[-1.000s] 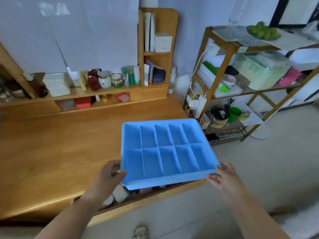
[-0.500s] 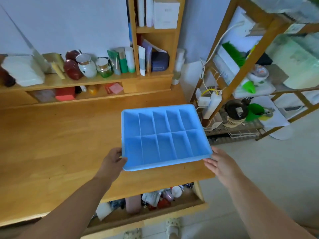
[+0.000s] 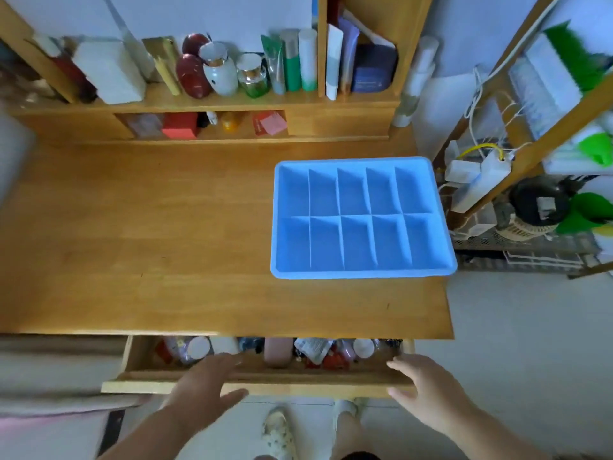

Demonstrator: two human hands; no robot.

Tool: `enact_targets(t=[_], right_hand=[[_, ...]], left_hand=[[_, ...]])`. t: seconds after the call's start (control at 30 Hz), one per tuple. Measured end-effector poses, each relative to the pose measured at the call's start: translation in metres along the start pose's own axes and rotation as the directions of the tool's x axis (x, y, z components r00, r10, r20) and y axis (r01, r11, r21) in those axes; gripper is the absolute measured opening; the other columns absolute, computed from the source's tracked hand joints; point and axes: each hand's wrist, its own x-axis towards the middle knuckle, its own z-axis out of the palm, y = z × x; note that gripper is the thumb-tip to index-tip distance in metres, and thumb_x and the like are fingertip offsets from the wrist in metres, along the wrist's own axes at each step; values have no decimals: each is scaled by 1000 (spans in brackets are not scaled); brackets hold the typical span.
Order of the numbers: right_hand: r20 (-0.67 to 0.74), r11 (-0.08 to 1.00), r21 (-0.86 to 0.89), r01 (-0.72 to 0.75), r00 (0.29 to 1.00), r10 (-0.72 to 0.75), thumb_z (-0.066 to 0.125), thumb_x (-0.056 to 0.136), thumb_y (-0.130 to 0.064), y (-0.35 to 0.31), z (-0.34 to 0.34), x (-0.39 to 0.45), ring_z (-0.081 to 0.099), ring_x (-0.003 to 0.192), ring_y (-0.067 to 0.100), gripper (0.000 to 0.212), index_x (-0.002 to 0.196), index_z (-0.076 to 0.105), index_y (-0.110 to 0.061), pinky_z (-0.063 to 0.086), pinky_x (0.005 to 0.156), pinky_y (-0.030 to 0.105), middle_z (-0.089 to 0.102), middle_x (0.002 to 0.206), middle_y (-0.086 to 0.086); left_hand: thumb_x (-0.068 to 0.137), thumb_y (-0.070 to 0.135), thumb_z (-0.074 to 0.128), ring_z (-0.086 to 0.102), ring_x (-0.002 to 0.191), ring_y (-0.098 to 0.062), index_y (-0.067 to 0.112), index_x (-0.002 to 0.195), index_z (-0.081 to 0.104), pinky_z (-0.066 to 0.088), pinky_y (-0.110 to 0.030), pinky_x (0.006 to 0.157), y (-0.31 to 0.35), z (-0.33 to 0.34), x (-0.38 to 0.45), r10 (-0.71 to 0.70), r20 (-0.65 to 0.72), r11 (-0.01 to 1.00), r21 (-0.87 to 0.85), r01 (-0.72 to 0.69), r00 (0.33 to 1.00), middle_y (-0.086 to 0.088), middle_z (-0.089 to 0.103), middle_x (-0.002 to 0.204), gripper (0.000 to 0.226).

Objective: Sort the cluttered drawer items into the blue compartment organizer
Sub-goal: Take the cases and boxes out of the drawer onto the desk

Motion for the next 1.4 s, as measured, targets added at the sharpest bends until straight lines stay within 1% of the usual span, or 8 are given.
enact_targets(t=[0.07,0.27,0.37,0.8,0.93,1.03,1.33,1.4], right_hand=[[103,980,-197,29,995,-9,56,87,-46,2,20,5,42,127,15,61,142,37,-31,32,105,25,41,142,-13],[36,829,-556,-57,995,92,48,86,-6,-6,50,25,56,106,21,44,126,44,-24,42,90,31,58,121,-3],[28,823,-564,-65,995,98,47,91,-11,-1,47,30,55,113,20,48,137,38,-22,46,84,31,54,128,-2],[81,799,-573,183,983,-167,52,91,-39,10,10,61,59,107,16,40,129,46,-26,49,84,29,59,120,-7],[77,744,-557,370,914,-398,92,39,-43,22,-1,64,65,57,12,55,84,72,-19,49,47,21,67,66,-6],[16,755,-524,394,891,-453,94,26,-36,29,1,64,64,51,12,58,78,74,-18,48,41,21,65,60,-6],[162,793,-395,464,885,-437,65,65,-43,47,37,31,63,92,9,43,107,65,-33,47,81,20,65,94,-14],[170,777,-380,502,863,-475,65,53,-52,49,48,18,63,77,-1,43,94,68,-39,47,68,12,63,80,-24]], left_hand=[[88,54,53,32,135,-13,27,145,26,26,-26,110,-26,22,3,-8,167,957,286,-40,986,8,35,144,69],[91,16,46,54,112,-17,26,120,47,47,-31,87,-56,43,39,46,90,872,482,-84,995,2,56,122,31],[90,11,45,56,109,-18,24,118,48,49,-32,84,-64,49,44,107,69,821,557,-127,992,2,58,118,31],[93,28,47,51,120,-17,27,137,43,40,-26,99,-46,22,72,-62,66,883,468,24,996,2,54,132,43],[85,27,58,54,117,-21,26,129,56,39,-25,95,-35,25,65,-133,-80,939,308,151,988,2,62,125,44],[75,18,67,62,102,-30,22,116,67,47,-30,83,-29,31,61,-149,-192,967,175,183,970,-5,71,106,41],[49,19,77,70,66,-22,24,94,74,56,-30,53,-64,85,13,185,-384,969,227,-102,905,3,73,77,46],[45,18,86,70,63,-19,28,95,73,55,-28,50,-72,99,-3,202,-372,963,242,-116,906,7,72,75,53]])
